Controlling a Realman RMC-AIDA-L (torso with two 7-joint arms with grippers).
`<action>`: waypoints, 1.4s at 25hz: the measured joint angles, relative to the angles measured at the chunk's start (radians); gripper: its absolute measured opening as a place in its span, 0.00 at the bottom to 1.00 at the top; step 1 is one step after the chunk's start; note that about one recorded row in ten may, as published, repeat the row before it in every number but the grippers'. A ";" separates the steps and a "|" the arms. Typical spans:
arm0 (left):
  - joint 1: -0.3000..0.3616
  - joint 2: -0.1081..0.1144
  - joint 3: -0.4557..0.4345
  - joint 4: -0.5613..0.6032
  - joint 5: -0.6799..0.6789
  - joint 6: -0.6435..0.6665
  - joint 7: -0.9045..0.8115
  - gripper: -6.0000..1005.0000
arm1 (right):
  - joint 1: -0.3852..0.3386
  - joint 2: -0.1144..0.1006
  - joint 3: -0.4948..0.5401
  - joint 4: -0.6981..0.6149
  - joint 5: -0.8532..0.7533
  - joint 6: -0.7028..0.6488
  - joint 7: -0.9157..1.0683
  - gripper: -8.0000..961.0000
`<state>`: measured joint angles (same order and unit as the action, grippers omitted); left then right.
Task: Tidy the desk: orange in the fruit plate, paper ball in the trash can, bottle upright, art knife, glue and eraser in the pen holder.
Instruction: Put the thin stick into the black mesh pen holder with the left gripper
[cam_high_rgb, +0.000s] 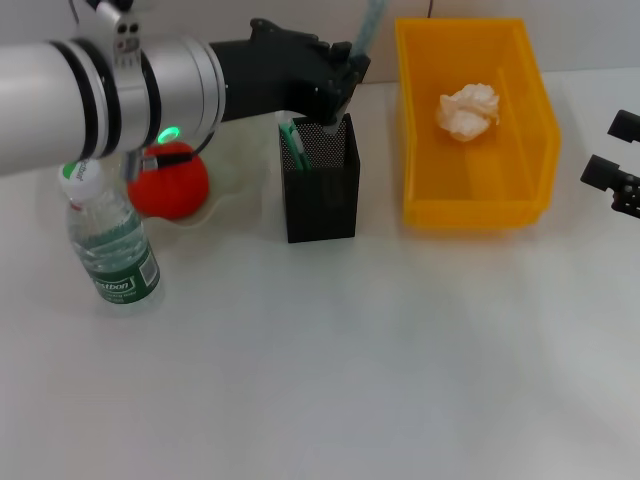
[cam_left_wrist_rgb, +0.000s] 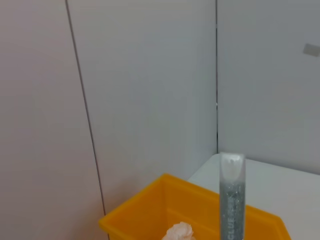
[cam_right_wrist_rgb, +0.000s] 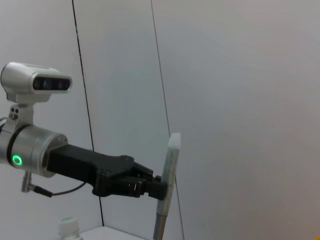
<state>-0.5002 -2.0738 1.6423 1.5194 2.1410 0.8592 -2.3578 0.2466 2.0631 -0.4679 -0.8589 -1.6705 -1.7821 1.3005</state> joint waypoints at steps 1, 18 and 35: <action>0.033 0.000 0.035 -0.030 -0.053 -0.080 0.043 0.13 | -0.001 0.000 0.000 0.000 0.000 -0.001 0.000 0.79; 0.070 -0.005 0.102 -0.306 -0.621 -0.304 0.567 0.13 | -0.004 0.002 -0.008 0.000 0.000 -0.007 0.005 0.79; -0.053 -0.006 0.109 -0.605 -1.101 -0.330 1.036 0.18 | 0.001 0.002 -0.012 0.000 0.000 -0.007 0.008 0.79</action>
<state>-0.5530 -2.0800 1.7516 0.9142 1.0401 0.5291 -1.3219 0.2479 2.0647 -0.4802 -0.8591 -1.6704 -1.7891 1.3083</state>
